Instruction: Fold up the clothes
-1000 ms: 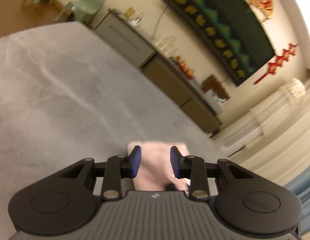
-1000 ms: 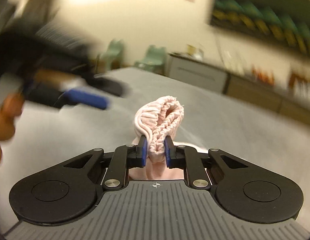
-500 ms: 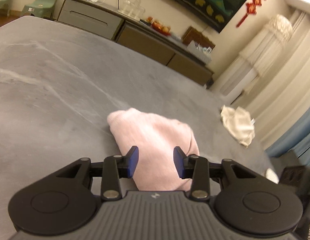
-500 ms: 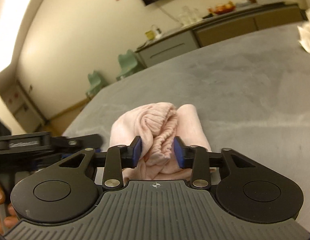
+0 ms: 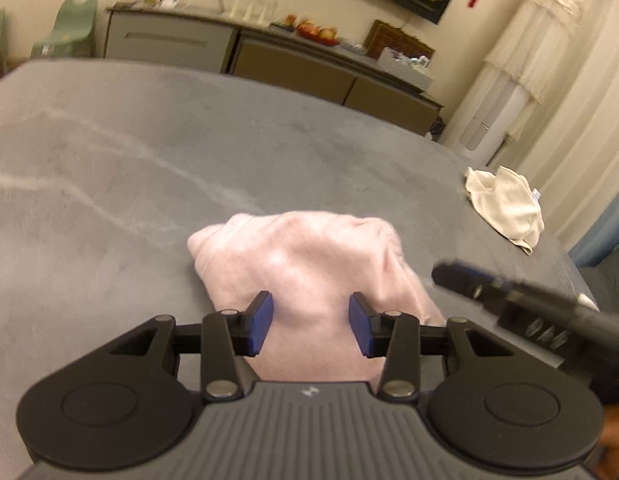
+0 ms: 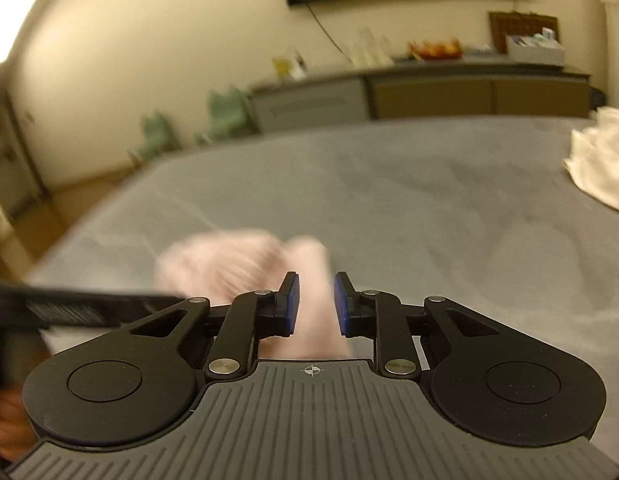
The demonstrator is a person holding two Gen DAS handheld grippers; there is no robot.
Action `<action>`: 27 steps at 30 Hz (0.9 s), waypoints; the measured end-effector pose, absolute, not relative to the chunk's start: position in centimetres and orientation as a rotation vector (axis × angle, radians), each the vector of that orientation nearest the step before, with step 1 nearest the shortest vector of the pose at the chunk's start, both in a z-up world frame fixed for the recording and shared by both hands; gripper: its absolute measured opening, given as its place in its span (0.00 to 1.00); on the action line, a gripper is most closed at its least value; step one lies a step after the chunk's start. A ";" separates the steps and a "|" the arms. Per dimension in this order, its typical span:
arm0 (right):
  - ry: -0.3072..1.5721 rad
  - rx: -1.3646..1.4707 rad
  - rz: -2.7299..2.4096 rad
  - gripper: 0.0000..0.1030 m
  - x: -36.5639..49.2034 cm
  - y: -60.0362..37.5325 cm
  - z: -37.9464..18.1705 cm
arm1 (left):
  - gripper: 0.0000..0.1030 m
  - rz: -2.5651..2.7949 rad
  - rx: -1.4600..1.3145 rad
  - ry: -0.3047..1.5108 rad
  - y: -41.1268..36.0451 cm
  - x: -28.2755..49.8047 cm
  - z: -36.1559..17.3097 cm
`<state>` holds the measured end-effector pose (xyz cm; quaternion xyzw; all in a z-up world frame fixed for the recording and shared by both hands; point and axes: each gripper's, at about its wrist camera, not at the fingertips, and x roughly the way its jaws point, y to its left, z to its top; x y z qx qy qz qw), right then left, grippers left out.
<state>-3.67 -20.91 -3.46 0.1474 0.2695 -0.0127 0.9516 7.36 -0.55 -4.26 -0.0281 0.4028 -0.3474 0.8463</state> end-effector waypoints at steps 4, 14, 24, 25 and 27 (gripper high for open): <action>0.586 0.490 0.057 0.48 -2.8 -22.7 -4.0 | 0.42 -0.695 -0.047 0.864 0.0 7.3 -4.5; 0.672 0.826 0.213 0.44 -1.8 -25.0 -9.0 | 0.46 -0.662 -0.090 0.906 1.1 8.3 -5.2; 0.610 0.615 0.143 0.11 -2.8 -25.3 -4.2 | 0.47 -0.708 -0.097 0.836 0.6 7.7 -4.1; 0.625 0.573 0.114 0.12 -2.5 -25.3 -4.2 | 0.47 -0.709 -0.076 0.849 0.1 7.7 -4.4; 0.698 0.497 0.057 0.15 -1.5 -25.1 -5.4 | 0.47 -0.715 -0.032 0.860 -1.0 7.5 -5.1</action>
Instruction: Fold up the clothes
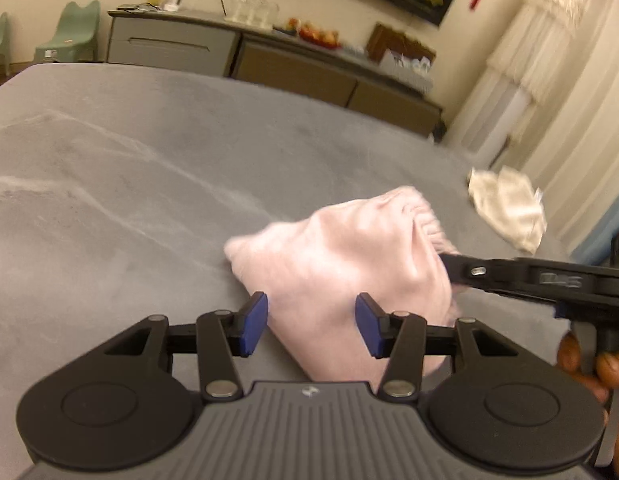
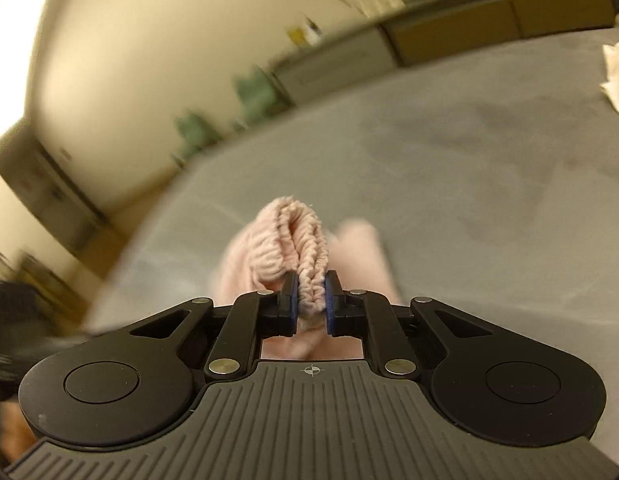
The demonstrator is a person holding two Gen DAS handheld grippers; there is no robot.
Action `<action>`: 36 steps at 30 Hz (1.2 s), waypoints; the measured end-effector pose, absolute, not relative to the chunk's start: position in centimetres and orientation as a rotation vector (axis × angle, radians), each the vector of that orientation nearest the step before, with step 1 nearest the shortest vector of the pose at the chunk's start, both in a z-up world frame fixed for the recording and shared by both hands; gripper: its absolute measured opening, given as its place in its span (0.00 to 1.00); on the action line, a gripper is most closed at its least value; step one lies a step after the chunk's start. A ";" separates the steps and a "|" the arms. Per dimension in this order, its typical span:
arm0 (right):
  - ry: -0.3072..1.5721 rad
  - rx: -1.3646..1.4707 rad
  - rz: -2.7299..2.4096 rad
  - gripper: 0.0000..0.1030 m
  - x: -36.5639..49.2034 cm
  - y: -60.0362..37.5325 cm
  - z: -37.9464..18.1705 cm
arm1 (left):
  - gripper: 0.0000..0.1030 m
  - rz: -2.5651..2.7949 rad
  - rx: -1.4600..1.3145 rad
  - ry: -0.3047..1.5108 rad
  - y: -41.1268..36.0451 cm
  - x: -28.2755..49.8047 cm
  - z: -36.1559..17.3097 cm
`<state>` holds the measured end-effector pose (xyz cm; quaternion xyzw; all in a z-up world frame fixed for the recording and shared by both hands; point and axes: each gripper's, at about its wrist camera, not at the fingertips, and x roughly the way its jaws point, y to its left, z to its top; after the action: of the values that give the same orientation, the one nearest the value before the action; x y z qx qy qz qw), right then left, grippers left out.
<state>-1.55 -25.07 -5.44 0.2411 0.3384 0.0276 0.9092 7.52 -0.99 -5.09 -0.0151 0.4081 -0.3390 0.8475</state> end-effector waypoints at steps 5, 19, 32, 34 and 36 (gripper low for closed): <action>0.625 0.413 -0.024 0.36 -3.1 -24.3 -4.7 | 0.48 -0.714 0.041 0.837 -2.1 6.6 -5.5; 0.697 0.250 -0.015 0.31 -0.6 -22.9 -5.8 | 0.48 -0.754 0.065 0.830 -2.2 5.8 -5.4; 0.634 0.270 -0.071 0.74 -2.9 -23.3 -4.7 | 0.70 -0.675 -0.331 0.965 2.0 9.7 -6.0; 0.603 0.306 -0.076 0.87 -3.2 -23.7 -4.5 | 0.70 -0.679 -0.350 0.958 1.7 9.8 -6.3; 0.657 0.310 -0.063 0.79 -2.1 -24.0 -5.4 | 0.66 -0.686 -0.353 0.954 1.1 9.8 -6.5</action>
<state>-2.09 -23.99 -5.42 0.1514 0.3212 -0.0310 0.9343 9.76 1.14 -6.47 -0.1656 0.4478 -0.3220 0.8175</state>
